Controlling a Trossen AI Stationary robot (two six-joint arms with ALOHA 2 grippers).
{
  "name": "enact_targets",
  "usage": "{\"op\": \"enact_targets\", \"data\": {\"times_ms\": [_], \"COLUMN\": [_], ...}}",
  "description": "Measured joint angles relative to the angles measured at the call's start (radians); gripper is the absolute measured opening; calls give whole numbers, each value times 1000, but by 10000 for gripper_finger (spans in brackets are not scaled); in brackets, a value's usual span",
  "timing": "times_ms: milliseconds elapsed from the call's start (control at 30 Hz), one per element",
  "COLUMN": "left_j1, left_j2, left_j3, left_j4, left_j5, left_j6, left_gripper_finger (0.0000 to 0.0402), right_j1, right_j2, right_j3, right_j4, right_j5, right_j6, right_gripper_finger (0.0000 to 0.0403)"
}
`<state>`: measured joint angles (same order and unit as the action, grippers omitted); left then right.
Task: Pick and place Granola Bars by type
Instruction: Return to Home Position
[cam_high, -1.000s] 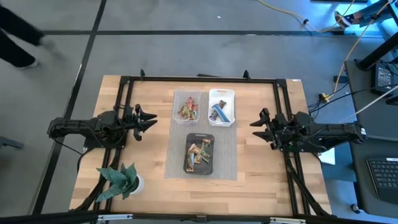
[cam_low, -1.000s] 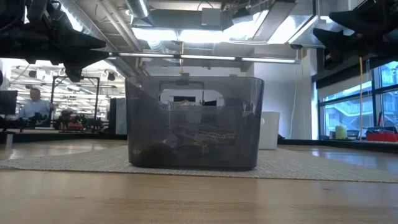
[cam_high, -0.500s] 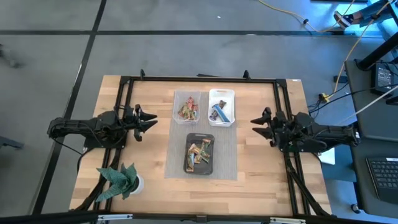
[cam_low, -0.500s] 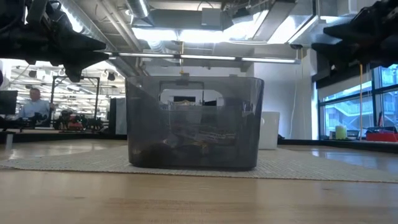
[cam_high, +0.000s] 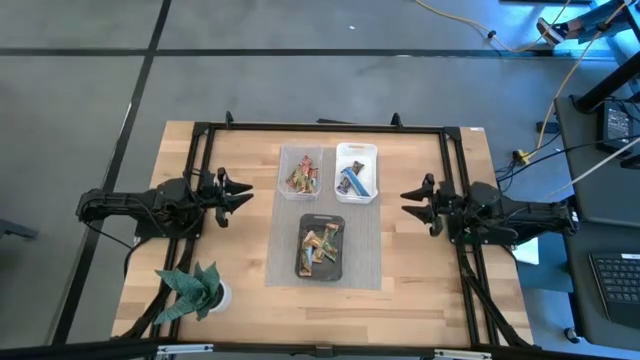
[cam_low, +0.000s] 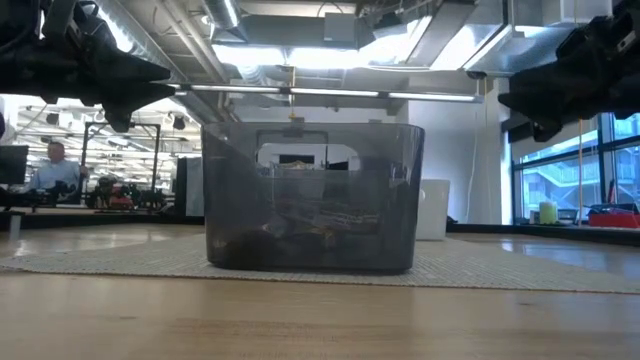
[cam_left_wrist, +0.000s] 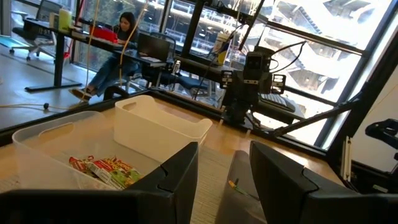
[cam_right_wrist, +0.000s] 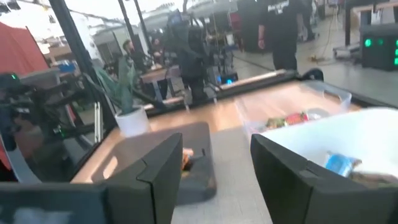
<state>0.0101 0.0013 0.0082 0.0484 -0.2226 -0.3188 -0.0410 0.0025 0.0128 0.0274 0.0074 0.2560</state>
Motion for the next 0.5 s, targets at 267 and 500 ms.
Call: {"op": "enact_targets", "data": {"times_ms": [267,500], "left_j1": [0,0], "left_j2": [0,0], "left_j3": [0,0], "left_j4": [0,0], "left_j5": [0,0], "left_j6": [0,0], "left_gripper_finger": [139,139], "right_j1": [0,0], "right_j2": [1,2], "right_j3": [0,0], "right_j4": [-17,-17], "right_j5": [0,-1], "right_j6": [-1,-1], "right_gripper_finger": [193,193]}}
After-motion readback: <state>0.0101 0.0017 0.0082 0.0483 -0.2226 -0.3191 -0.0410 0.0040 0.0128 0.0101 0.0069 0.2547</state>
